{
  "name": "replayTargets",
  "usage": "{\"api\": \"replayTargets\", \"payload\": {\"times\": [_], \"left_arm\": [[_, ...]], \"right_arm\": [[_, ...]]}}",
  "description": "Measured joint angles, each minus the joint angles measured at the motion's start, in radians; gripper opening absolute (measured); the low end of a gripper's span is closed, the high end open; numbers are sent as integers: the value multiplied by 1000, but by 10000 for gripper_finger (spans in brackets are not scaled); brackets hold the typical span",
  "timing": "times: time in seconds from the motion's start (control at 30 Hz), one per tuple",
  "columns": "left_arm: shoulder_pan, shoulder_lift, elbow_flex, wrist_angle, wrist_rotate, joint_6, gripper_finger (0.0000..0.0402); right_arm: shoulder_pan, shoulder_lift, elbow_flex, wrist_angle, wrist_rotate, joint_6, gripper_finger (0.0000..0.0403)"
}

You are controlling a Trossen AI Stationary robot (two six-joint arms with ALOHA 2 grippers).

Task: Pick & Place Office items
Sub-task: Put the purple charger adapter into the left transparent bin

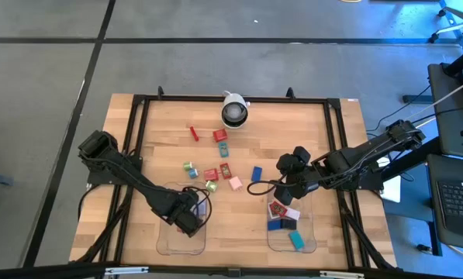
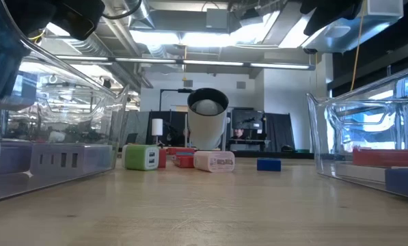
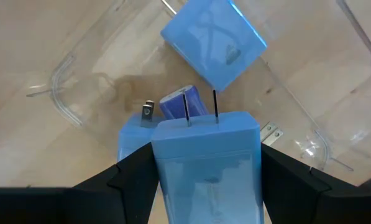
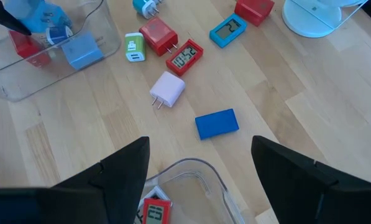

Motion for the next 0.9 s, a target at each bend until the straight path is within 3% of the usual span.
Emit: {"api": "replayTargets", "payload": {"times": [0.37, 0.6, 0.9], "left_arm": [[32, 0, 8, 1, 9, 3, 237], [76, 0, 9, 0, 83, 7, 238], [97, 0, 10, 15, 112, 109, 233]], "right_arm": [[0, 0, 0, 0, 0, -7, 284], [0, 0, 0, 0, 0, -8, 284], [0, 0, 0, 0, 0, -18, 284]]}}
